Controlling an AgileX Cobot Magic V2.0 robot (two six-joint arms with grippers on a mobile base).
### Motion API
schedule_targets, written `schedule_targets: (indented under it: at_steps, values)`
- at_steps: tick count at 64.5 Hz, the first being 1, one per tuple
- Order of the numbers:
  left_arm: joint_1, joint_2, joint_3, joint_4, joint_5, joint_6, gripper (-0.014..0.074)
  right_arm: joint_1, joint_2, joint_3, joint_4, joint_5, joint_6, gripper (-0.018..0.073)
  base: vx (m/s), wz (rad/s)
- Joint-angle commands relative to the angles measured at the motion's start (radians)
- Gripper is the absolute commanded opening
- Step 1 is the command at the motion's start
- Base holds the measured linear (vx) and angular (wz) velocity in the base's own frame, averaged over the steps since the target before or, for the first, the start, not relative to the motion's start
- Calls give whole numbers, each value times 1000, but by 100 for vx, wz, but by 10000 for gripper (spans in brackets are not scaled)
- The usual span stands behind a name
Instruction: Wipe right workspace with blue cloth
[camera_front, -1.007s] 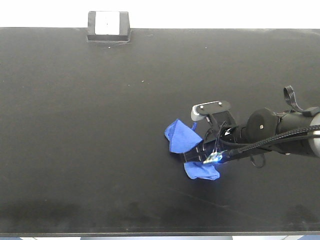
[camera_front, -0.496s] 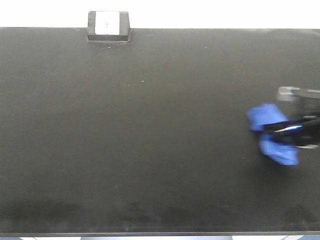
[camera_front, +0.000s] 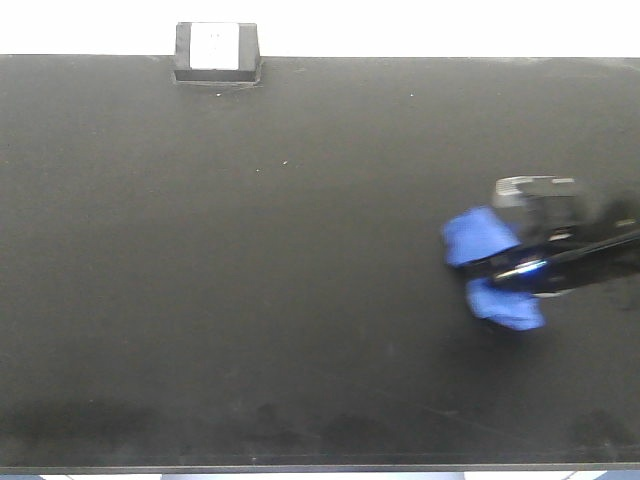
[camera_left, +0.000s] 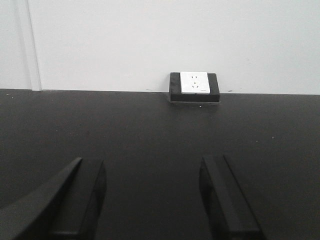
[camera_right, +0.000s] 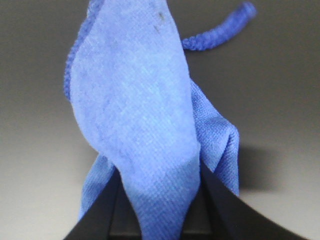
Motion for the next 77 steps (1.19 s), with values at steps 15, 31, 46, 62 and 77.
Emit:
schedule_targets:
  at_steps: [15, 31, 46, 62, 77]
  values:
    - [-2, 15, 31, -3, -83, -5, 523, 119, -14, -8, 26, 58, 38, 48, 0, 0]
    - [-2, 15, 31, -3, -83, -5, 523, 118, -28, -86, 8, 107, 40, 185, 0, 0]
    - [-2, 15, 31, -3, -83, -5, 523, 118, -74, -206, -17, 163, 54, 426, 0, 0]
    - [-2, 15, 31, -3, -83, -5, 523, 118, -130, -226, -1, 194, 60, 619, 0, 0]
    - [-2, 15, 31, -3, -83, -5, 523, 119, -282, -226, -8, 285, 59, 588, 0, 0]
